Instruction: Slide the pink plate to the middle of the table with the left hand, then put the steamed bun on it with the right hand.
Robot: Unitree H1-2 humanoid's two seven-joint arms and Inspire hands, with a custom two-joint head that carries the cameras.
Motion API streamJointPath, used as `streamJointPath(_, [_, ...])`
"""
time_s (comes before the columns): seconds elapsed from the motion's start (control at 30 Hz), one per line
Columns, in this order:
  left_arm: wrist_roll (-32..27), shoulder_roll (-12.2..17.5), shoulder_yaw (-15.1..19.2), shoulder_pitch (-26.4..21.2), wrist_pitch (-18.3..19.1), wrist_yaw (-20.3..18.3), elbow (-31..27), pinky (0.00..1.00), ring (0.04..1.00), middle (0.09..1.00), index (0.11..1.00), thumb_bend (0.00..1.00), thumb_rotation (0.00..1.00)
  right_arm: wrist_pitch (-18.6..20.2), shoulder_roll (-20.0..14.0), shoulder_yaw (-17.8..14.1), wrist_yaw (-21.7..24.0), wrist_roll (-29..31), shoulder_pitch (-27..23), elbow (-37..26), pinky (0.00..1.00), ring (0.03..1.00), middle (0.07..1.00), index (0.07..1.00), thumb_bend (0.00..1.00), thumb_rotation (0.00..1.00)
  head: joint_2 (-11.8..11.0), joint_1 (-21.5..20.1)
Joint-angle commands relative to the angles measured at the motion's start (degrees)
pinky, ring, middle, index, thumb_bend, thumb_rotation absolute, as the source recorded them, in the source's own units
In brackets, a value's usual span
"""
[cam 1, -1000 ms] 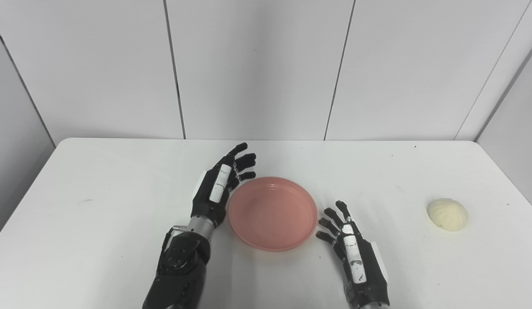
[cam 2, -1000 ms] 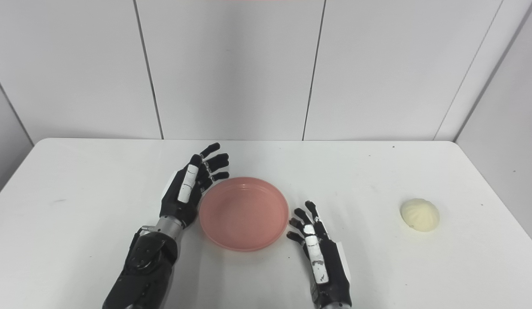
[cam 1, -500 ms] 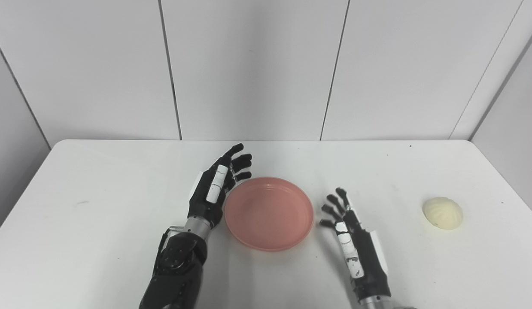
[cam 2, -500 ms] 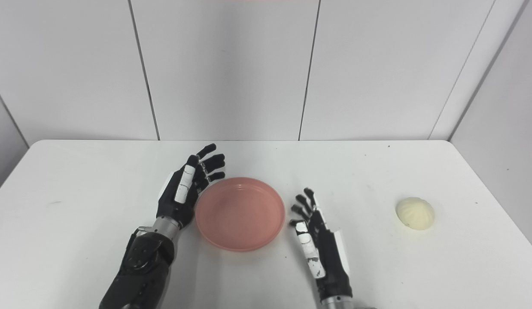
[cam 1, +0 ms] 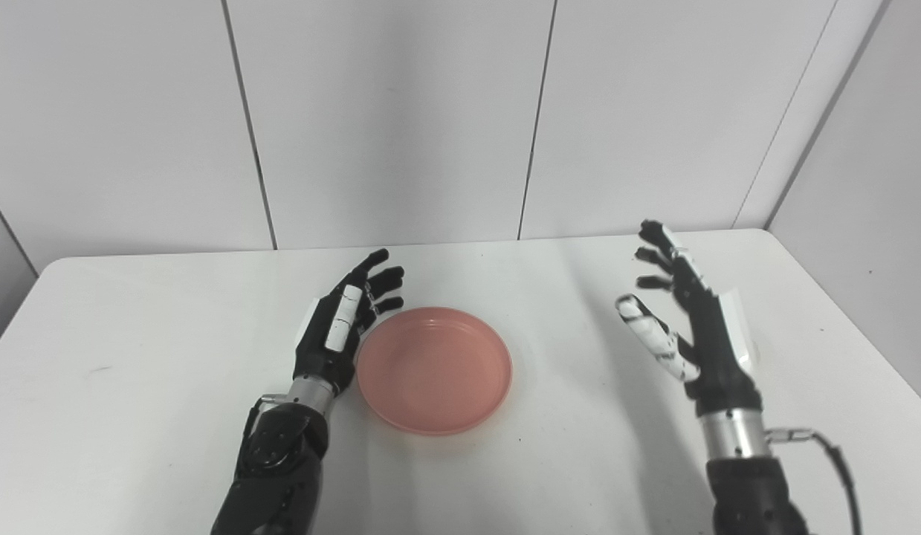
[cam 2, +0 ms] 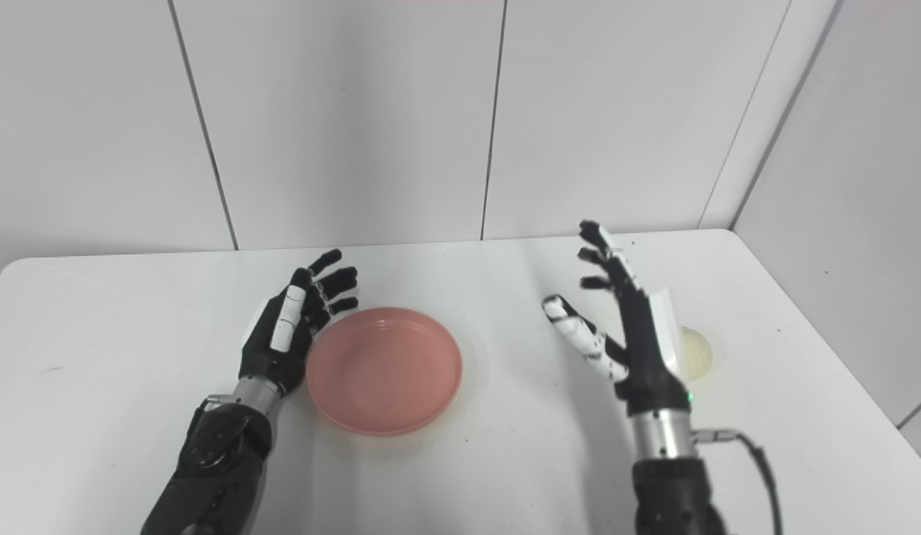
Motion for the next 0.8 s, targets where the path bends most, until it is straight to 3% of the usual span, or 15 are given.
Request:
streamJointPath(0.0, [-0.8,0.6,0.5,1.9,-2.3,-1.3,2.3,0.73,0.82,0.773,0.806,0.93,0.81,6.1,-4.1,0.0,3.8,-6.4,-2.5,-2.9,0.71,0.821,0.86,0.853,0.84,0.73,-0.1,0.0])
streamJointPath(0.07, [-1.0,0.5,0.8,1.8,-2.1,-1.6,2.3,0.74,0.826,0.773,0.806,0.94,0.8,10.0,-7.2,0.5,7.3,-10.9,-3.5,-3.4,0.66,0.812,0.855,0.827,0.87,0.59,-0.1,0.0])
streamJointPath(0.2, [-0.8,0.4,1.0,1.8,-2.1,-1.7,2.2,0.75,0.83,0.777,0.812,0.95,0.81,13.4,-11.3,1.2,10.1,-17.1,-5.1,-1.8,0.62,0.809,0.854,0.82,0.92,0.55,-0.2,0.2])
streamJointPath(0.27, [-0.8,0.4,1.1,1.8,-1.9,-1.6,2.0,0.74,0.83,0.778,0.816,0.95,0.81,13.9,-12.6,1.1,11.4,-19.0,-5.7,-0.9,0.6,0.803,0.852,0.821,0.95,0.54,-0.2,0.0])
streamJointPath(0.4, [-0.6,0.4,1.0,1.7,-2.1,-1.9,2.1,0.74,0.827,0.779,0.817,0.95,0.81,14.2,-13.9,-1.1,24.7,-27.4,-7.8,0.4,0.61,0.833,0.868,0.835,0.96,0.53,-0.4,0.0])
streamJointPath(0.47, [-0.5,0.3,1.0,1.6,-2.3,-1.8,2.3,0.74,0.827,0.778,0.816,0.94,0.81,14.2,-14.3,-1.6,28.8,-29.4,-8.8,1.2,0.61,0.827,0.866,0.839,0.96,0.51,-0.4,0.1])
streamJointPath(0.57, [-0.4,0.2,1.0,1.7,-2.2,-1.6,2.0,0.73,0.825,0.776,0.814,0.95,0.82,14.2,-15.3,-1.4,32.4,-30.9,-9.9,3.2,0.59,0.81,0.862,0.829,1.0,0.42,-0.4,0.2])
streamJointPath(0.67, [-0.6,0.0,1.0,1.8,-1.7,-1.5,1.6,0.73,0.825,0.772,0.814,0.93,0.81,14.2,-16.0,-0.4,36.1,-34.5,-11.3,6.0,0.6,0.824,0.875,0.838,1.0,0.41,-0.3,0.3])
streamJointPath(0.77, [-0.8,-0.1,1.2,1.8,-1.6,-1.7,1.6,0.73,0.819,0.768,0.814,0.92,0.81,14.1,-16.9,0.9,36.5,-35.5,-12.1,9.1,0.6,0.827,0.876,0.834,1.0,0.39,-0.2,0.4])
